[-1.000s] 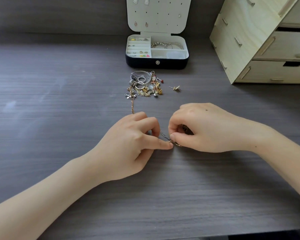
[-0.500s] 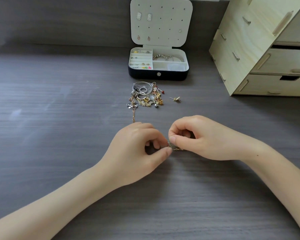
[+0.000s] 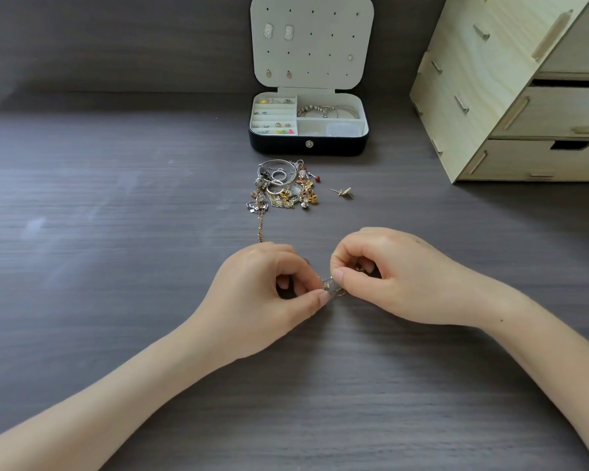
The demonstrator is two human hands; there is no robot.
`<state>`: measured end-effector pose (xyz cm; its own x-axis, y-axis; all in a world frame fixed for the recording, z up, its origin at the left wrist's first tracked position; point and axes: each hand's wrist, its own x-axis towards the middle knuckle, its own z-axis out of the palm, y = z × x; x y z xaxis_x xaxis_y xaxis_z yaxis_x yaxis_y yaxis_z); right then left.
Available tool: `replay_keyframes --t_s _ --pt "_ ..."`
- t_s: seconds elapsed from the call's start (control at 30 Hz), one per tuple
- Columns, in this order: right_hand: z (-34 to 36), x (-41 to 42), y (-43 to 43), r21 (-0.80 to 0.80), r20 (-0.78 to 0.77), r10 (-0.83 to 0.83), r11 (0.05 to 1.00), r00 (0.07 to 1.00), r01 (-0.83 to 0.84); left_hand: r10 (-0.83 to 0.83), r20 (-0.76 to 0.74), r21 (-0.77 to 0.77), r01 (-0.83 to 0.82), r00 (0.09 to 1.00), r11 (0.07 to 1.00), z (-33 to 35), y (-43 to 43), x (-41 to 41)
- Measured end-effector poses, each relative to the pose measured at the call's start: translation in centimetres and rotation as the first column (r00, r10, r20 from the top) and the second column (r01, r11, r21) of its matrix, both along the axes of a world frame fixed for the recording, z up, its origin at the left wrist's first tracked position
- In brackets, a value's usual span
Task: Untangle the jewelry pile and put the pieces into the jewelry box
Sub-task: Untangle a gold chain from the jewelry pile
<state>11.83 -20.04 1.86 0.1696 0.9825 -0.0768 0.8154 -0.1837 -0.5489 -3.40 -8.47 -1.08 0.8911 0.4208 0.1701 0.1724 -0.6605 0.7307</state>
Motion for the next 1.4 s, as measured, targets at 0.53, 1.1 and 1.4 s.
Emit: replay_keyframes --t_s 0.53,1.1,1.4 --pt "-0.5 -0.3 0.0 0.139 0.096 -0.044 0.990 0.994 0.031 -0.011 -0.008 0.014 0.011 1.000 1.000 0.0 0.2 -0.3" --pt "0.0 -0.6 -0.2 0.127 -0.429 -0.127 0.972 0.894 0.199 -0.020 0.013 -0.100 0.021 1.000 0.995 0.5 0.2 -0.5" --pt "-1.0 -1.6 0.0 0.268 0.159 -0.022 0.963 0.987 -0.022 0.000 -0.001 -0.303 -0.001 1.000 0.953 1.0 0.4 -0.6"
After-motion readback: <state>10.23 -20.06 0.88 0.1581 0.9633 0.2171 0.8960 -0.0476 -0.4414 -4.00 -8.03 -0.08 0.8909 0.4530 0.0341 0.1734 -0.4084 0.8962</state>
